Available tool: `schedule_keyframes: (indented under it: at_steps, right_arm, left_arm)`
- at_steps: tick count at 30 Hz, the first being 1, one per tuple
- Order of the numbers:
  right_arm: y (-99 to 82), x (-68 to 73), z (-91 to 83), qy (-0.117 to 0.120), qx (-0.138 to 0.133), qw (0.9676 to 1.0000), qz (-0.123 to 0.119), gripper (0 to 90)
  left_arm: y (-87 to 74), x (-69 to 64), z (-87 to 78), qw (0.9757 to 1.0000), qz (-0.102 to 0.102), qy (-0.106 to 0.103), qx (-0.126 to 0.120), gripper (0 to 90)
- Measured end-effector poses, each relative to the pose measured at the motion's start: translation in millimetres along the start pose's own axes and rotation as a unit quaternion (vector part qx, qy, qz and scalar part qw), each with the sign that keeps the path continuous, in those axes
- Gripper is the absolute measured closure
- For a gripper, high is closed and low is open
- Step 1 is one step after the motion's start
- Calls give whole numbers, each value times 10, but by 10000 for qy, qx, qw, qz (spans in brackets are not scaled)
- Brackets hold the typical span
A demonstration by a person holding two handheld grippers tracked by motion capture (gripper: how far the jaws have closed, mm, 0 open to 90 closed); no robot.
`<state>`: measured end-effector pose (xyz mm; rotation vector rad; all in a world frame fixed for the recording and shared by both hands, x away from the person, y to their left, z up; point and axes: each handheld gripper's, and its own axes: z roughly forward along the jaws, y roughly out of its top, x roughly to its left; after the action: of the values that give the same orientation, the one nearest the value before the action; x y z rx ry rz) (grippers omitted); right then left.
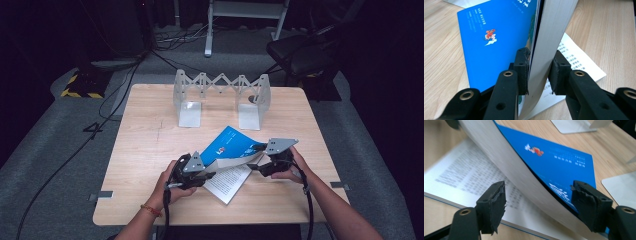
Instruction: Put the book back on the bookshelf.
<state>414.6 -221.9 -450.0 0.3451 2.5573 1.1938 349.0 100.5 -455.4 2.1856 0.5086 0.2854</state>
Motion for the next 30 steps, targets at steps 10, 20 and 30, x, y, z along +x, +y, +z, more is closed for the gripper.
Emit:
schedule_keyframes:
  at_steps: [10,20,30]
  right_arm:
    - [-56,-40,210,-353,244,9976,-539,458]
    - [87,189,301,-643,367,9906,-1147,592]
    - [145,222,311,-696,530,9891,-1184,590]
  left_arm:
    - [-68,138,-112,10000,-44,-25,41,682]
    - [-92,62,-167,9981,-121,531,277,515]
    - [200,-244,32,9971,199,691,254,483]
